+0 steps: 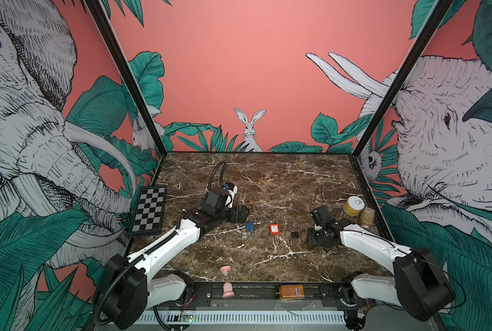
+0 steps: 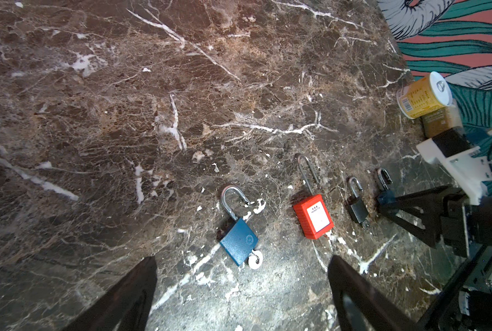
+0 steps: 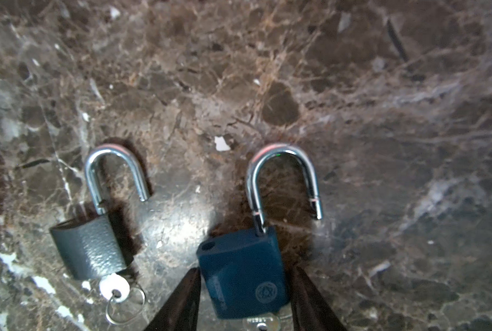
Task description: Lock with the key
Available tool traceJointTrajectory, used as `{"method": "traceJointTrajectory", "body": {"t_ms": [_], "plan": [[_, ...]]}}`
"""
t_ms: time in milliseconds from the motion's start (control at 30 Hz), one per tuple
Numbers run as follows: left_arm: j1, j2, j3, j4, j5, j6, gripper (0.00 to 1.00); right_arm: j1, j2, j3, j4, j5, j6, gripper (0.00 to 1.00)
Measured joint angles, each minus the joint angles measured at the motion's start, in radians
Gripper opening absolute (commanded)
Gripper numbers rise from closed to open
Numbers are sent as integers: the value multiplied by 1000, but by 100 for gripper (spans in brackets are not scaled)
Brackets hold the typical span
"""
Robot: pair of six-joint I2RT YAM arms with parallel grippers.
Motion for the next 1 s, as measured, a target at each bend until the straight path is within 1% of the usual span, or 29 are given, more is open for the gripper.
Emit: {"method": "traceJointTrajectory", "body": {"t_ms": [333, 600, 733, 867, 933, 1000], "plan": [[-6, 0, 0, 3, -1, 0, 93, 47, 75, 48, -7, 70, 3, 47], [-7, 0, 0, 4, 0, 0, 92, 50, 85, 56, -6, 79, 3, 45], [-7, 6, 0, 4, 0, 0, 92, 51, 85, 56, -4, 78, 3, 37], [-8, 10, 0, 4, 1, 0, 92, 51, 85, 56, -1, 78, 3, 36], [-11, 10, 0, 4, 2, 0, 92, 52, 85, 56, 0, 78, 3, 32], [-12, 10, 0, 4, 3, 0, 92, 53, 82, 56, 0, 77, 3, 30]]}}
